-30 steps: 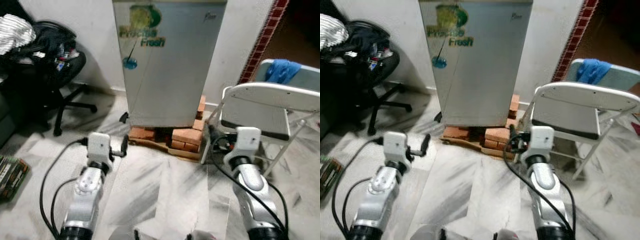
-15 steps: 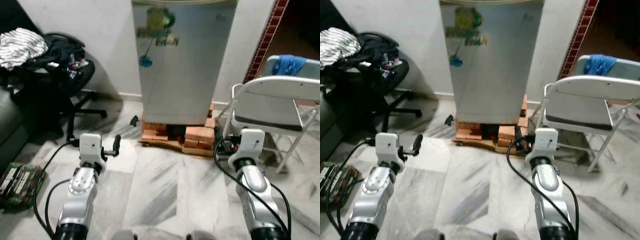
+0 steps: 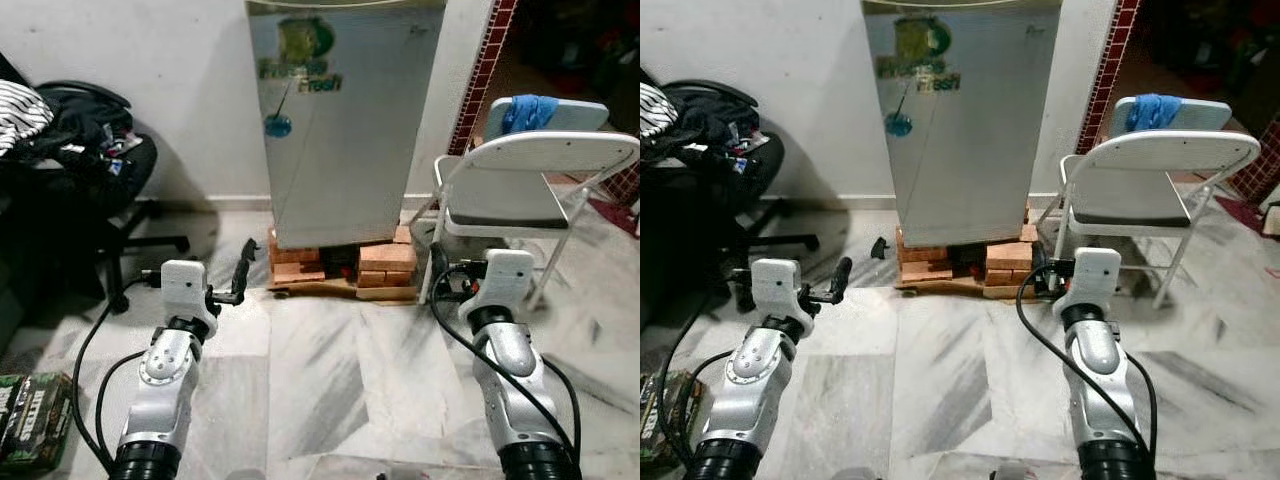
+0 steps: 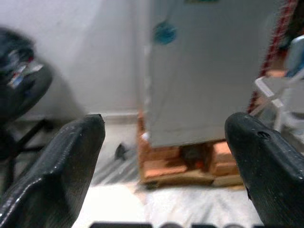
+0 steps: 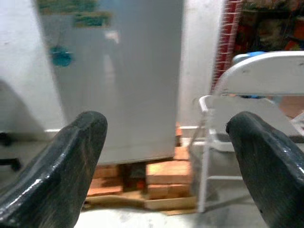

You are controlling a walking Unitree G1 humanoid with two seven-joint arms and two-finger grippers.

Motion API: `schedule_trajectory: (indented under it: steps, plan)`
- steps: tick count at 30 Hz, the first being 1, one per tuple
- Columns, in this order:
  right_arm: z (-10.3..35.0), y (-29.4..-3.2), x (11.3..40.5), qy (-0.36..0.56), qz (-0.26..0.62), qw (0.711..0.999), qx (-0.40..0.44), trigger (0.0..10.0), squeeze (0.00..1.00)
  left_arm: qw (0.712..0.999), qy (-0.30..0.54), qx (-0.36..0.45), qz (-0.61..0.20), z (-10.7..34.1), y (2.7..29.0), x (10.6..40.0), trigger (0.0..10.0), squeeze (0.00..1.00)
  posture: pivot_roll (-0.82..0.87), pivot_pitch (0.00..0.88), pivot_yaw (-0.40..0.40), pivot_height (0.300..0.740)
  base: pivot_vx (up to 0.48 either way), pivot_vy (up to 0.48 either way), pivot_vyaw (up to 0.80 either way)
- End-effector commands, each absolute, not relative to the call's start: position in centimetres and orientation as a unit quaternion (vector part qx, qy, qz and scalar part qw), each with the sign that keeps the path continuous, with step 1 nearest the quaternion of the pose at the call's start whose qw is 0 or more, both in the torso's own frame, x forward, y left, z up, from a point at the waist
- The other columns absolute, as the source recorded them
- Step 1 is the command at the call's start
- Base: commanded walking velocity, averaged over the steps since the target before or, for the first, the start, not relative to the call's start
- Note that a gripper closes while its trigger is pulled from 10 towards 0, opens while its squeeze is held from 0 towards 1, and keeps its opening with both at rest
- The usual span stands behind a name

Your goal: Restocking fridge

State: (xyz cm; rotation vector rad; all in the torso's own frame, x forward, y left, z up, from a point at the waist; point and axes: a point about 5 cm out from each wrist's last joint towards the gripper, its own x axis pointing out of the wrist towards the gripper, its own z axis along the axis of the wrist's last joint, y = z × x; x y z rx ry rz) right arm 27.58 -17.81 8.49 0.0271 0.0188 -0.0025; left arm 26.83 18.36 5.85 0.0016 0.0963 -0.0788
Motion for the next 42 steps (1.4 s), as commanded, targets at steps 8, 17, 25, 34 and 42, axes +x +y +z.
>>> schedule_trajectory:
  steps: [8,17,25,34,42]
  plan:
    - [9.2,-17.9,28.0,-0.003,0.005,1.0,0.005,10.0,0.0,0.998,0.055,-0.009,-0.031,5.7,18.6,26.9,10.0,0.0,-0.07,0.0,0.016,0.74,0.331,0.347,0.0]
    - [9.5,-17.7,28.6,-0.008,0.011,1.0,-0.002,10.0,0.0,0.998,0.055,-0.013,-0.034,5.8,18.5,27.3,10.0,0.0,-0.06,0.0,0.014,0.74,0.328,0.35,0.0]
    - [9.0,-18.3,27.9,0.001,-0.007,1.0,0.001,10.0,0.0,0.997,0.058,-0.004,-0.042,5.7,18.8,26.8,10.0,0.0,-0.05,0.011,0.02,0.74,0.325,0.353,0.0]
    - [9.2,-17.9,28.4,-0.005,-0.006,1.0,0.007,10.0,0.0,0.997,0.061,-0.005,-0.05,5.9,18.9,27.3,10.0,0.0,-0.06,0.0,0.024,0.74,0.327,0.351,-0.17]
    - [8.6,-19.3,27.2,0.007,-0.038,0.999,0.015,10.0,0.0,0.99,0.061,0.053,-0.118,5.8,18.5,26.5,10.0,0.0,-0.05,0.021,-0.01,0.74,0.327,0.352,0.0]
